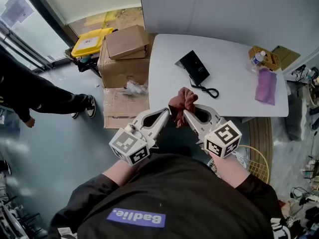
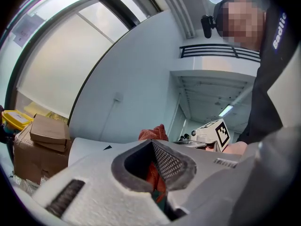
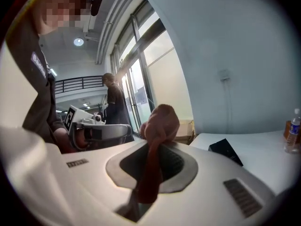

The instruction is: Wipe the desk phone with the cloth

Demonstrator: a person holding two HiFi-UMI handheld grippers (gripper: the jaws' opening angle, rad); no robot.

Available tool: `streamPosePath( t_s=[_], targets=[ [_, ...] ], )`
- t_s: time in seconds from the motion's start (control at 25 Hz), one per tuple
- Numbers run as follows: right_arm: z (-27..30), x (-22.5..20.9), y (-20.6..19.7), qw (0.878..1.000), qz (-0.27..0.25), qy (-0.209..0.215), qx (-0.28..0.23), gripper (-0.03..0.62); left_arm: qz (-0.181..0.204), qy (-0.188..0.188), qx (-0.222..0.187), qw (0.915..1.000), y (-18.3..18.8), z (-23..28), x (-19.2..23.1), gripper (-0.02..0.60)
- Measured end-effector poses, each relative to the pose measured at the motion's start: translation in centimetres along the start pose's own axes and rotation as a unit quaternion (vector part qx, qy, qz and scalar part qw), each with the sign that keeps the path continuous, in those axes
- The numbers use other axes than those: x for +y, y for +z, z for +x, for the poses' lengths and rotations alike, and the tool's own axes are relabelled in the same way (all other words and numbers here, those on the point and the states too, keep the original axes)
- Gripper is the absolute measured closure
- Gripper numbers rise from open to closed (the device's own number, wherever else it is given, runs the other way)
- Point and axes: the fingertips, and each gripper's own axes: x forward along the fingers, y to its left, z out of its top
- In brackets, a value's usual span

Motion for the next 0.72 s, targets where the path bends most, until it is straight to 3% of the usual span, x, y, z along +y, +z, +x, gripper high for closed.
streamPosePath(
  t_s=[0.4,0.72],
  targets=[
    [-1.5,0.5,0.0,0.999,-0.009,0.051,0.003,0.546,0.012,0.024,-0.004,0.9996,0.2,0.6,-1.9,0.568],
    [-1.4,2.1,0.1,0.997,-0.039,0.067,0.008,0.546,0.018,0.044,-0.013,0.9988,0.1,-0.8,-2.4,0.568]
  ],
)
